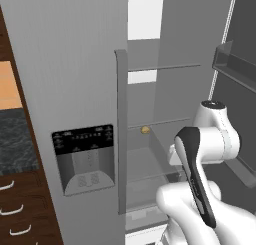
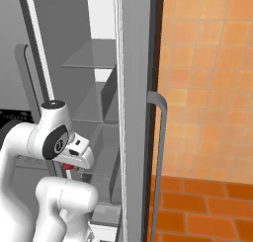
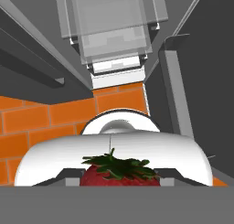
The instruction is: Take the strawberry from the fridge and place it on top of the pancake, located on the dining counter.
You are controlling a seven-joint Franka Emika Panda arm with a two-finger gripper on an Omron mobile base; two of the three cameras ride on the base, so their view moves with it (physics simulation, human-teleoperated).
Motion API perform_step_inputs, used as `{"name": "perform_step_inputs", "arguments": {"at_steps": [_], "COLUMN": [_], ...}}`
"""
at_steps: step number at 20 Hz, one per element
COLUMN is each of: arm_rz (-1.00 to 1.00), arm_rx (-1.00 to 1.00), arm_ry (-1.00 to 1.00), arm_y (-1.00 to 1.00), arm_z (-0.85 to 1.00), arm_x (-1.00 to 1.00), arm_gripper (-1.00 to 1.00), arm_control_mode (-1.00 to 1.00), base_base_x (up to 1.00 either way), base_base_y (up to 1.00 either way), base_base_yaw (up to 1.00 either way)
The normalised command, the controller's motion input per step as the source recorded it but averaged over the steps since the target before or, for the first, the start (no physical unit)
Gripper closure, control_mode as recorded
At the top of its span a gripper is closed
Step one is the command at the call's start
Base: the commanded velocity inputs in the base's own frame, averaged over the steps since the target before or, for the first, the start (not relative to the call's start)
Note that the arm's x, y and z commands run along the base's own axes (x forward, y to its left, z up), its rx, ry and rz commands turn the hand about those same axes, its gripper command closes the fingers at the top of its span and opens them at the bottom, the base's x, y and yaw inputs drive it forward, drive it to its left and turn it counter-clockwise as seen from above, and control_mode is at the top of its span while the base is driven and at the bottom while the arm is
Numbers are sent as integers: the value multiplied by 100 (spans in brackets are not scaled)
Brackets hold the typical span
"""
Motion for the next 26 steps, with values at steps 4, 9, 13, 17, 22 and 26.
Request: {"name": "perform_step_inputs", "arguments": {"at_steps": [4,9,13,17,22,26], "arm_rz": [0,0,0,0,0,0], "arm_rx": [0,0,0,0,0,0], "arm_ry": [0,0,0,0,0,0], "arm_y": [0,0,0,0,0,0], "arm_z": [0,0,0,0,0,0], "arm_x": [-5,0,0,0,0,0], "arm_gripper": [100,100,100,100,100,100], "arm_control_mode": [100,100,100,100,100,100], "base_base_x": [-20,-74,-86,-34,-50,-40], "base_base_y": [18,40,27,9,16,4], "base_base_yaw": [0,-10,-62,-86,-82,-86]}}
